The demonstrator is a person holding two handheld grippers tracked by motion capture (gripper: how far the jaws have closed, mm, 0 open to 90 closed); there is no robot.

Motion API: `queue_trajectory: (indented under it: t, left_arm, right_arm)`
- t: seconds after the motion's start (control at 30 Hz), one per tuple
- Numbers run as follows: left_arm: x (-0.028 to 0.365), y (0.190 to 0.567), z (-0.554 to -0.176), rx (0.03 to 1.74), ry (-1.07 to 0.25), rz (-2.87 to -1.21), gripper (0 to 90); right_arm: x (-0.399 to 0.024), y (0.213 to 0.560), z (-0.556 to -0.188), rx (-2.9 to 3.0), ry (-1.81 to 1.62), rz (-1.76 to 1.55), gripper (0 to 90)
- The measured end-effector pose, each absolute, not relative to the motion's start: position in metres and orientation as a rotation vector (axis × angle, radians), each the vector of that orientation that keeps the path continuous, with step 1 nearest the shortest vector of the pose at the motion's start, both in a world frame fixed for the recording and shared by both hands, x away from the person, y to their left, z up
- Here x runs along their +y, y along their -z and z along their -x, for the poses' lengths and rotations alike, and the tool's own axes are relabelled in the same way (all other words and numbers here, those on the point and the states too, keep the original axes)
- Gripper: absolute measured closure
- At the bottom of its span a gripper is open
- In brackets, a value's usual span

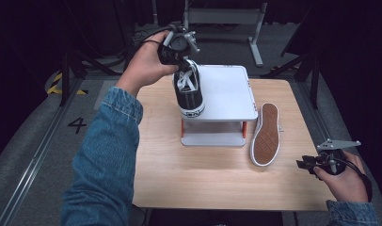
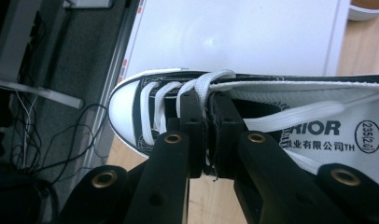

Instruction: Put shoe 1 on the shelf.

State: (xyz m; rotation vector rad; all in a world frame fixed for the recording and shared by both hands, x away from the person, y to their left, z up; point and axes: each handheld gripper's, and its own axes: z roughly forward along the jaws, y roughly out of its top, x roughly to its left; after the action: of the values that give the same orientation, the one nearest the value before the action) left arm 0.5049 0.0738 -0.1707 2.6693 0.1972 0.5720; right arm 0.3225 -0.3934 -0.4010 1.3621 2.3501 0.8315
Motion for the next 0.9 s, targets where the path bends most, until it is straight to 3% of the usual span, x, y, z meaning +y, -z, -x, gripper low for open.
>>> queue_trajectory:
  t: [0.43, 0.9]
  left_arm:
    - [0.021, 0.179, -0.548, 0.109, -0.563, -2.762, 85.6]
    - [0.006, 0.203, -0.550, 0.053, -0.512, -2.814, 84.9]
  right_arm:
    - [-0.406, 0.402, -0.317, 2.326, -0.839, -1.382, 64.3]
    - [-0.399, 0.405, -0.322, 2.360, -0.837, -1.365, 63.7]
